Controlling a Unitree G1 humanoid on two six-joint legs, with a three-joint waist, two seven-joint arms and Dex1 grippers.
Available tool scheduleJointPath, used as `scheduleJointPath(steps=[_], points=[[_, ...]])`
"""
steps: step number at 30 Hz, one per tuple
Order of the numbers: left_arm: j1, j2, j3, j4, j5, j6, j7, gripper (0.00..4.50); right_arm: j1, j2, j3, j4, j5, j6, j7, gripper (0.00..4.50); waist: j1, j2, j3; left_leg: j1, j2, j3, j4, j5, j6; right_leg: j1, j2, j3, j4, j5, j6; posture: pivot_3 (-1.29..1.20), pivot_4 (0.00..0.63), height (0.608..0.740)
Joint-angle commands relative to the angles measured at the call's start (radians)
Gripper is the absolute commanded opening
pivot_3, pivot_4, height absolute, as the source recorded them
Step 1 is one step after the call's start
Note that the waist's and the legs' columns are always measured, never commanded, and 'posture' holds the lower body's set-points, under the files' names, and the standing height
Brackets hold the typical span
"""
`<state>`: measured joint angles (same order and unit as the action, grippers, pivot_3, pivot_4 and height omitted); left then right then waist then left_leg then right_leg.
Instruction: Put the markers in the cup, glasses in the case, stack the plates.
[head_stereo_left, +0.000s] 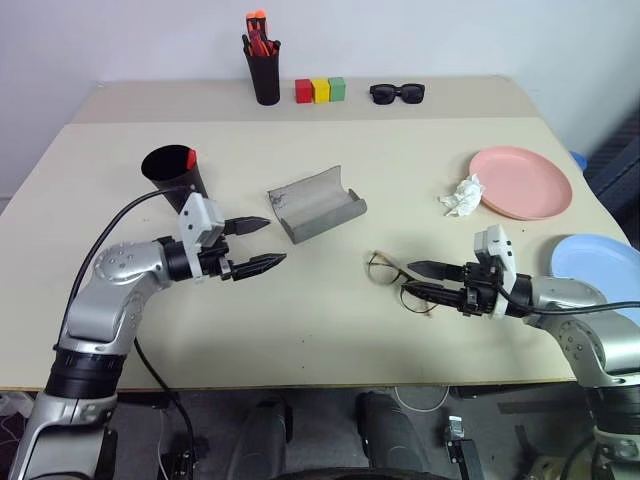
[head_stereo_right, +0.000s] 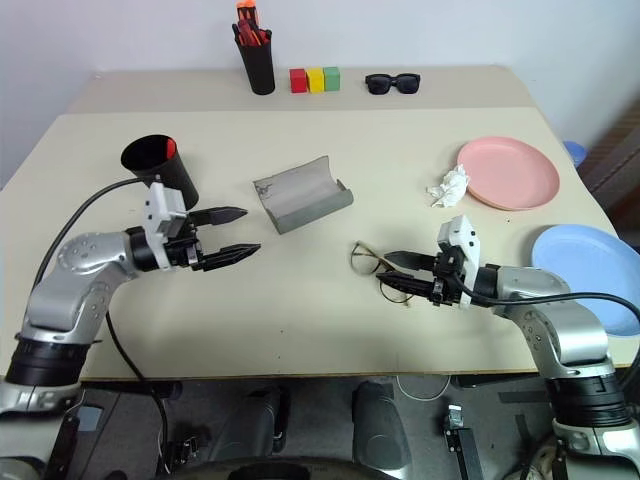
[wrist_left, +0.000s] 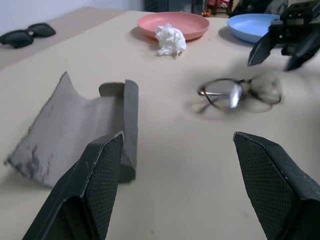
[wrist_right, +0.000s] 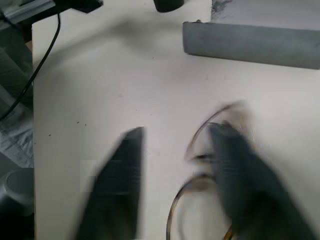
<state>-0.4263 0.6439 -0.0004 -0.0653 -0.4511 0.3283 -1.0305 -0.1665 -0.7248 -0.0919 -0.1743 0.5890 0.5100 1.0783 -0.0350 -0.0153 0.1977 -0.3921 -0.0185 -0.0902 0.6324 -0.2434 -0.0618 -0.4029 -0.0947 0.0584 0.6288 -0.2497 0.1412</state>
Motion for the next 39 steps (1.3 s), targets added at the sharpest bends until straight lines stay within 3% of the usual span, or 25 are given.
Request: scheduleJointPath(steps=[1, 4, 11, 14, 20, 23, 28, 33, 39], points=[[-0.128, -0.033, -0.047, 0.068, 0.076, 0.064, 0.088, 3.61, -0.006, 0.005, -0.013, -0.022, -0.025, -0.049, -0.014, 3.45, 0.006, -0.001, 0.000, 0.000, 0.000, 0.000, 0.000, 0.000, 0.000, 0.000, 0.000, 0.000, 0.000, 0.000, 0.000, 0.00, 0.150, 0.740], [-0.204, -0.046, -0.075, 0.116, 0.108, 0.098, 0.101, 3.61, -0.006, 0.017, -0.024, -0.025, -0.032, -0.068, -0.038, 3.45, 0.011, -0.001, 0.000, 0.000, 0.000, 0.000, 0.000, 0.000, 0.000, 0.000, 0.000, 0.000, 0.000, 0.000, 0.001, 0.00, 0.150, 0.740], [-0.476, -0.067, -0.280, 0.344, 0.244, 0.256, -0.003, 3.61, 0.024, 0.045, -0.089, -0.144, 0.020, -0.031, -0.153, 3.45, 0.018, -0.001, 0.001, -0.001, 0.000, -0.001, 0.000, 0.000, 0.000, -0.001, 0.000, 0.000, 0.001, 0.000, 0.001, 0.00, 0.150, 0.740], [-0.576, -0.121, -0.351, 0.483, 0.303, 0.262, -0.042, 3.61, 0.053, 0.057, -0.111, -0.209, 0.029, -0.014, -0.212, 3.45, 0.020, -0.002, 0.001, -0.001, -0.001, -0.001, 0.000, 0.000, 0.000, -0.001, 0.000, 0.000, 0.000, 0.000, 0.001, 0.00, 0.150, 0.740], [-0.668, -0.219, -0.443, 0.713, 0.431, 0.109, -0.089, 3.61, 0.102, 0.060, -0.147, -0.277, 0.050, -0.009, -0.267, 3.45, 0.016, -0.002, 0.001, -0.002, -0.001, -0.001, -0.001, 0.000, 0.000, -0.001, 0.000, 0.000, 0.000, -0.001, 0.001, 0.00, 0.150, 0.740], [-0.703, -0.261, -0.465, 0.805, 0.480, 0.084, -0.095, 2.80, 0.118, 0.055, -0.165, -0.281, 0.047, -0.019, -0.271, 3.51, 0.017, -0.003, 0.001, -0.002, -0.001, -0.001, 0.000, 0.000, 0.000, -0.001, 0.000, 0.000, 0.000, -0.001, 0.001, 0.00, 0.150, 0.740], [-0.728, -0.306, -0.452, 0.852, 0.518, 0.048, -0.101, 0.28, 0.147, 0.059, -0.186, -0.292, 0.045, -0.027, -0.279, 3.51, 0.020, -0.003, 0.001, -0.003, -0.001, -0.001, 0.000, 0.000, 0.000, -0.002, 0.000, 0.000, 0.000, -0.001, 0.002, 0.00, 0.150, 0.740], [-0.656, -0.297, -0.424, 0.765, 0.507, -0.112, -0.149, 0.13, 0.195, 0.071, -0.195, -0.298, 0.028, -0.064, -0.285, 3.51, 0.020, -0.003, 0.001, -0.003, -0.001, -0.001, 0.000, 0.000, 0.000, -0.002, 0.000, 0.000, 0.000, -0.001, 0.002, 0.00, 0.150, 0.740], [-0.547, -0.200, -0.427, 0.572, 0.464, -0.110, -0.343, 0.13, 0.230, 0.088, -0.176, -0.277, -0.013, -0.121, -0.290, 3.51, 0.013, -0.003, 0.001, -0.002, 0.000, -0.001, -0.001, 0.000, 0.000, -0.002, 0.000, 0.000, 0.002, -0.001, 0.002, 0.00, 0.150, 0.740]])
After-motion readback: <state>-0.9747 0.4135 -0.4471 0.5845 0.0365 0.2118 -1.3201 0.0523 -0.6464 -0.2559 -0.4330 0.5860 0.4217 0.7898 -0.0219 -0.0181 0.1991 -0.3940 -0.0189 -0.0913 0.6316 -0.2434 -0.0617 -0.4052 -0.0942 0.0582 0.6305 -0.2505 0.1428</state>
